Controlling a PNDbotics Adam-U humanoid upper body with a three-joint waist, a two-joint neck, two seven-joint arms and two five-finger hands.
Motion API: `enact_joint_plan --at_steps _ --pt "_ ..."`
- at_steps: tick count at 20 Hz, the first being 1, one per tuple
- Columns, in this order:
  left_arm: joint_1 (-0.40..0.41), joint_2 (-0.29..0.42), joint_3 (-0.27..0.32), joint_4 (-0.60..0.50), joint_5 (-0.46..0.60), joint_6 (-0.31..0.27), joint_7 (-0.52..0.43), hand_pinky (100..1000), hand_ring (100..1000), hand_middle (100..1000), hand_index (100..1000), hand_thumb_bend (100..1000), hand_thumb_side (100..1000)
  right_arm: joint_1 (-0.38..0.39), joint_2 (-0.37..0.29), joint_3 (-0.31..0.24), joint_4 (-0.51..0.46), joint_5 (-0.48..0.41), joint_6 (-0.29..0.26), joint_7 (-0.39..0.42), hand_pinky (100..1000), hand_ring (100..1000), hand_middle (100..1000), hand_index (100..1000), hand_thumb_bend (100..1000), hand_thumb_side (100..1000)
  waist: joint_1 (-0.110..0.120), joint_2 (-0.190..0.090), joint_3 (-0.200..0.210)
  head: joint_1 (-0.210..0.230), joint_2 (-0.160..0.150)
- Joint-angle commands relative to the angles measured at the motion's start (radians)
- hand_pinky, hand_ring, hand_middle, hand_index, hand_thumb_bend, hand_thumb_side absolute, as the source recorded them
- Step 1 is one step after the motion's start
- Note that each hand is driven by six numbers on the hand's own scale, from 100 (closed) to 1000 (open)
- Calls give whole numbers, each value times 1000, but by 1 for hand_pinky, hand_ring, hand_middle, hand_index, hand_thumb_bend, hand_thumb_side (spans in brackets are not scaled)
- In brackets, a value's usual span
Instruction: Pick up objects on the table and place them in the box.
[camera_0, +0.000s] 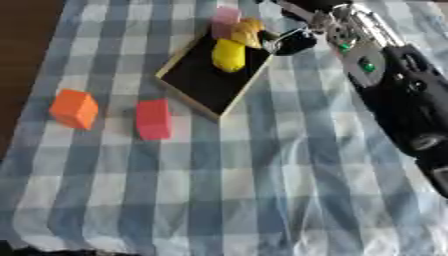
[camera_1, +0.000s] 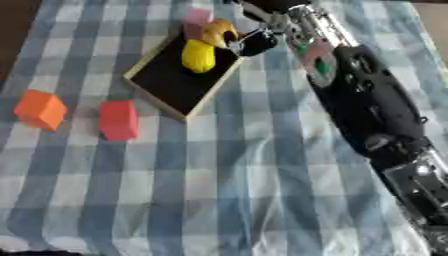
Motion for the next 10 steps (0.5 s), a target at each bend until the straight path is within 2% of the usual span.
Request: enact_joint_plan --at_steps 1,2,3,5,7,9,10 --pt "-43 157 -19 51 -86 -53 -12 793 793 679 814 100 573 45 -126 -44 -219 -132 29 -17 949 1000 821 948 100 188 6 -21 -7 19 4" --pt "-59 205 -30 84 -127 -75 -21 794 794 682 822 100 567 76 -158 -59 -285 -178 39 -24 948 1000 820 948 100 194 7 -20 -11 26 4" --pt "-75 251 -44 114 -170 -98 -35 800 799 693 851 100 458 104 -186 -75 -341 -216 52 -32 946 1000 816 946 100 178 9 -20 -15 30 4" --pt "-112 350 -81 176 -276 -153 -93 809 807 707 871 100 359 163 -240 -112 -437 -269 85 -57 944 1000 812 942 100 155 11 -19 -23 35 4" --pt "-150 434 -120 232 -371 -220 -165 828 826 737 901 100 296 212 -278 -147 -503 -300 117 -87 943 1000 807 936 100 125 14 -19 -30 41 4" --pt "-190 505 -162 294 -435 -278 -230 855 855 763 911 235 265 246 -304 -181 -523 -318 125 -122 943 1000 808 935 100 100 16 -20 -39 47 4" --pt "-212 532 -183 325 -459 -302 -260 859 858 766 911 272 253 261 -315 -197 -527 -324 123 -141 943 1000 808 934 100 100 16 -20 -43 50 4"
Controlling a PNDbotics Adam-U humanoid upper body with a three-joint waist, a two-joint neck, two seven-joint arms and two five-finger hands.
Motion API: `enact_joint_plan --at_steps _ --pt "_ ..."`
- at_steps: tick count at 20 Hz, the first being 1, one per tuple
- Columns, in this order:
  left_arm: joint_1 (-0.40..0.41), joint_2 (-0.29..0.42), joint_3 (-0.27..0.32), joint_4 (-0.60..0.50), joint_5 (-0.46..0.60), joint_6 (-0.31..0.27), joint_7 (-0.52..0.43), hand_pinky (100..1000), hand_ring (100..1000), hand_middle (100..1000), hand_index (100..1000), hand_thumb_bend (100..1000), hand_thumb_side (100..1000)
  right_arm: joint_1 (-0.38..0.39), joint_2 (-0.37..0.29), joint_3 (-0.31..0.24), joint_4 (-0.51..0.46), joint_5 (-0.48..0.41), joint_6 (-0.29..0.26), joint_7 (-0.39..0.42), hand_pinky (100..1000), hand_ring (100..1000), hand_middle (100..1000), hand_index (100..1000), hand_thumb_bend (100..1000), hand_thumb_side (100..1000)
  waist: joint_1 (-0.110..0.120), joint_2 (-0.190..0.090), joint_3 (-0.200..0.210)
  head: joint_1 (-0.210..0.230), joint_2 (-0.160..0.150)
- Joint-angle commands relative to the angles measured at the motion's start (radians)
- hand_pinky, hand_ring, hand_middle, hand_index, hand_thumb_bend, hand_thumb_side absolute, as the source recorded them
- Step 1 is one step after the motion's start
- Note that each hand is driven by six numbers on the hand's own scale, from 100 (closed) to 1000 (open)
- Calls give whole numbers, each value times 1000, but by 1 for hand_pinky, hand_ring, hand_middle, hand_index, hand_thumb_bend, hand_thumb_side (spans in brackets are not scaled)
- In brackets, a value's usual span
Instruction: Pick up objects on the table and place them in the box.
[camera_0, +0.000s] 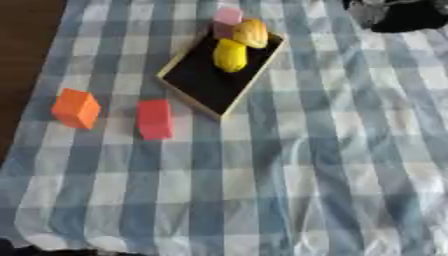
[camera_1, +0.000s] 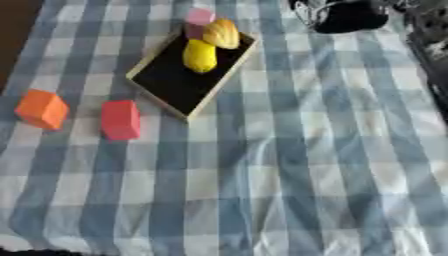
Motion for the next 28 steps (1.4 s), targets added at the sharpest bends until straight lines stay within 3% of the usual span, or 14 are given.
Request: enact_joint_plan --at_steps 1,5,9,12,23,28 --pt "-58 130 -53 83 -88 -77 -91 868 867 774 909 347 230 20 -71 -65 -45 -30 5 -58 942 1000 808 933 100 100 16 -20 -6 12 4" --pt "-137 162 -114 177 -170 -130 -189 892 887 790 920 522 242 60 -93 -114 -46 -37 0 -126 941 1000 802 927 100 100 18 -21 -22 30 4" --pt "-215 120 -160 272 -229 -160 -279 905 894 791 917 606 100 77 -90 -127 -47 -44 13 -154 939 1000 797 920 100 100 20 -24 -30 37 4" --pt "-263 82 -197 343 -249 -188 -333 911 896 787 909 630 100 77 -81 -124 -47 -47 19 -156 938 1000 793 916 100 100 23 -26 -32 38 4" --pt "-405 -75 -318 513 -195 -230 -548 916 906 791 910 530 100 65 -43 -123 -47 -60 59 -155 934 1000 778 908 100 117 28 -25 -41 53 4" --pt "-445 -118 -338 555 -176 -236 -633 917 909 793 905 524 100 61 -25 -124 -47 -64 80 -153 933 1000 771 906 100 209 33 -22 -44 59 4"
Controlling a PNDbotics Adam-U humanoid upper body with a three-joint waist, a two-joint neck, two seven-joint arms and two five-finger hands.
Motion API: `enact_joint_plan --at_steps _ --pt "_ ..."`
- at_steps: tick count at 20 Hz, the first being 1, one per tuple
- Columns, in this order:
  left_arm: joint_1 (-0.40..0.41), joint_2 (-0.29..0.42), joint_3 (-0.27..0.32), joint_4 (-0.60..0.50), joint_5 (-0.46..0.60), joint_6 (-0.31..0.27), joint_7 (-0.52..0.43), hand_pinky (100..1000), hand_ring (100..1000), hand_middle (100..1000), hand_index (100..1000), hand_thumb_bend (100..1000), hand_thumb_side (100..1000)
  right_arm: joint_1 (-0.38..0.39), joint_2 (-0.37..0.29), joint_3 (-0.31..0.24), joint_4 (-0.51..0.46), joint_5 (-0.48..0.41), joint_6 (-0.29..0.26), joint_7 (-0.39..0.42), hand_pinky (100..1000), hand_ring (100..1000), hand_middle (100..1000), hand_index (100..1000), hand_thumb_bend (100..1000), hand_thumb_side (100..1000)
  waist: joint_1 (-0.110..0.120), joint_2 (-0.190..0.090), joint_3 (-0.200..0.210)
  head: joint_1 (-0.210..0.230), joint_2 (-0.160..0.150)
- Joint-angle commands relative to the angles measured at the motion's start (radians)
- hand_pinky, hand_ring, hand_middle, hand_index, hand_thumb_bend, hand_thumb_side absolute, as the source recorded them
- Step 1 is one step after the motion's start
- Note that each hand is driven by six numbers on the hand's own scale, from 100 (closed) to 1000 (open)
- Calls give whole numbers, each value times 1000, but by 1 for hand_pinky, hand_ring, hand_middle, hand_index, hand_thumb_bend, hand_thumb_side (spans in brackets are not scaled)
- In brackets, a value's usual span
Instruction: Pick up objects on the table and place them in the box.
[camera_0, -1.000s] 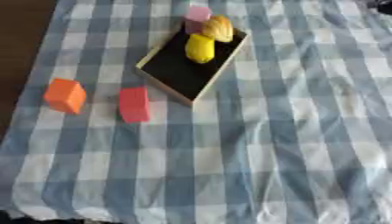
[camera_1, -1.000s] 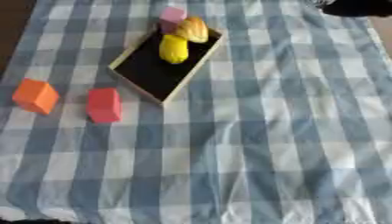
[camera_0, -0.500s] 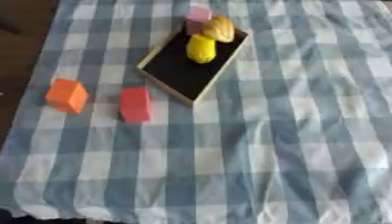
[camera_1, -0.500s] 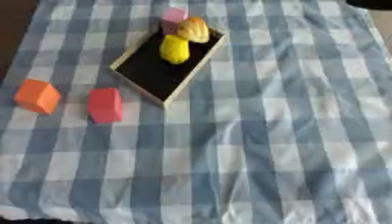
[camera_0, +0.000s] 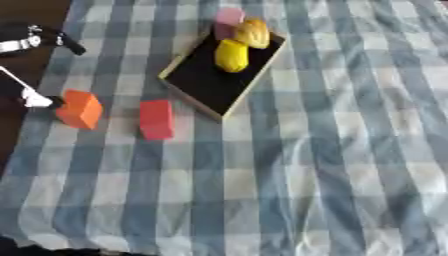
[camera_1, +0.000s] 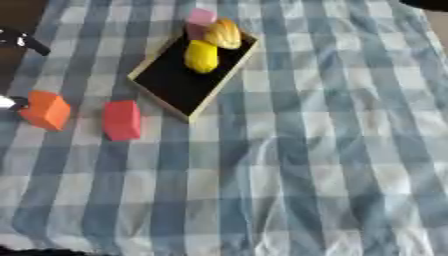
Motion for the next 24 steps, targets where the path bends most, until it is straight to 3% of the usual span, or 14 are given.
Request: enact_joint_plan --at_steps 1,7,13,18,24 --pt "-34 -1 -5 19 13 -192 -233 917 909 793 905 523 100 -17 -10 -15 -16 -10 15 1 933 1000 770 906 100 216 19 -20 -2 6 4" --pt "-47 -15 -22 40 -12 -201 -269 911 904 776 898 516 100 -24 5 -14 -16 -13 27 6 931 1000 768 903 100 254 24 -16 -5 9 4" --pt "-51 24 38 -44 14 -182 -234 908 902 775 901 504 100 -13 5 -16 -16 -5 39 7 930 1000 766 901 100 281 29 -14 -1 4 4" --pt "-32 54 21 -133 86 -173 -252 908 901 774 903 459 100 -10 8 -15 -14 -1 40 9 929 1000 767 900 100 294 31 -15 0 5 4" --pt "12 93 -44 -186 84 -169 -269 911 901 783 905 593 100 -14 16 -15 -5 -3 40 10 928 1000 764 900 100 330 35 -17 -2 11 4"
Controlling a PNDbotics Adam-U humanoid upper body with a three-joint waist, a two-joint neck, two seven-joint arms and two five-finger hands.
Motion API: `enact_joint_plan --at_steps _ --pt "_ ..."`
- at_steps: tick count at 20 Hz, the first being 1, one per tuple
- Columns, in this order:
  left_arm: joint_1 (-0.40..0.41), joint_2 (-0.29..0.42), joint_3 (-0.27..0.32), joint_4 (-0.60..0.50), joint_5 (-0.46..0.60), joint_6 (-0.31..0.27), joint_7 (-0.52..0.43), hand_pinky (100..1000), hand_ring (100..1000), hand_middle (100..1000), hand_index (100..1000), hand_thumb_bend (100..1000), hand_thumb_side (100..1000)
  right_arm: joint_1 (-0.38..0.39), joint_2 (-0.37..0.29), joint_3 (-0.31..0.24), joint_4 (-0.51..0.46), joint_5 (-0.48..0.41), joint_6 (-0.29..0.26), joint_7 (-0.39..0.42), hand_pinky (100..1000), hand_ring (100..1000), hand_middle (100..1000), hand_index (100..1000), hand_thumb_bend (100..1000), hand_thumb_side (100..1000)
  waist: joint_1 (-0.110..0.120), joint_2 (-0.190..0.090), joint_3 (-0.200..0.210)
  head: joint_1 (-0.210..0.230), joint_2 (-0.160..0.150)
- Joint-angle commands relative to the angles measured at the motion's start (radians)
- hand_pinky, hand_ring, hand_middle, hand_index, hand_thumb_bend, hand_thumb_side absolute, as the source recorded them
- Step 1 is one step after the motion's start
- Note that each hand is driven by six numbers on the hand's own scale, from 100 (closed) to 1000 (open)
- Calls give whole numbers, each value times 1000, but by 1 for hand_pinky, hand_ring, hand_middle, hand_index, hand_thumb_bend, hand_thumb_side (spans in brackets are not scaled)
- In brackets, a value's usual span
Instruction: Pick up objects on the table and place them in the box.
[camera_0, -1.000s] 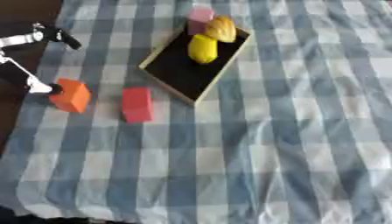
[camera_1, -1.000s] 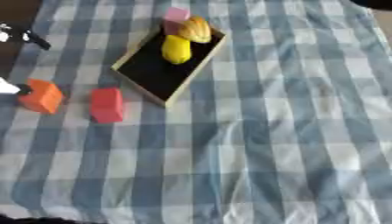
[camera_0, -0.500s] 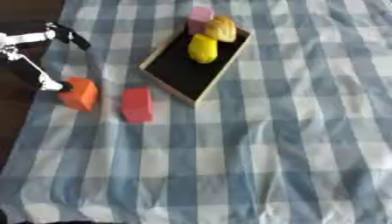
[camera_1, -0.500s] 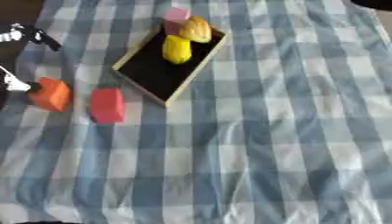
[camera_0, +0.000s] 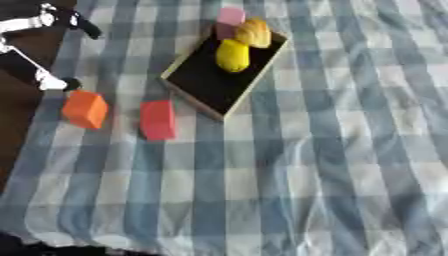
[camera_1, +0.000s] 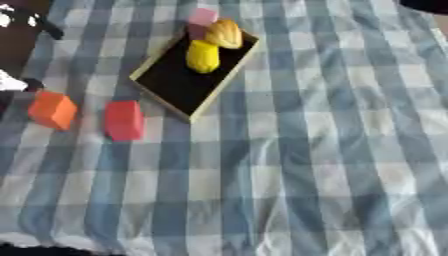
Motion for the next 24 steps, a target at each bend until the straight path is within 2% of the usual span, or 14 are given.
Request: enact_joint_plan --at_steps 1,7,16,20,24 --pt "-5 49 -24 -16 -34 -218 -222 911 894 785 904 612 100 -14 -17 -11 -5 3 0 -1 928 1000 764 900 100 333 19 -18 -2 4 4" --pt "-18 14 -42 49 -134 -231 -222 914 894 794 903 654 100 -14 -7 -13 -5 0 -3 0 927 1000 762 899 100 360 18 -19 -7 9 4" --pt "-42 -50 -39 164 -206 -256 -222 907 892 792 897 603 100 -13 3 -13 -4 -2 -5 1 927 1000 761 896 100 387 18 -16 -13 15 4" --pt "-45 -57 -42 184 -231 -269 -222 885 867 755 861 579 100 -10 6 -14 1 -2 -2 2 927 1000 760 897 100 397 17 -14 -12 17 4" --pt "-45 -53 -30 165 -244 -271 -221 846 808 655 785 544 100 -7 8 -13 6 -2 -3 4 927 1000 760 899 100 395 17 -15 -9 17 4"
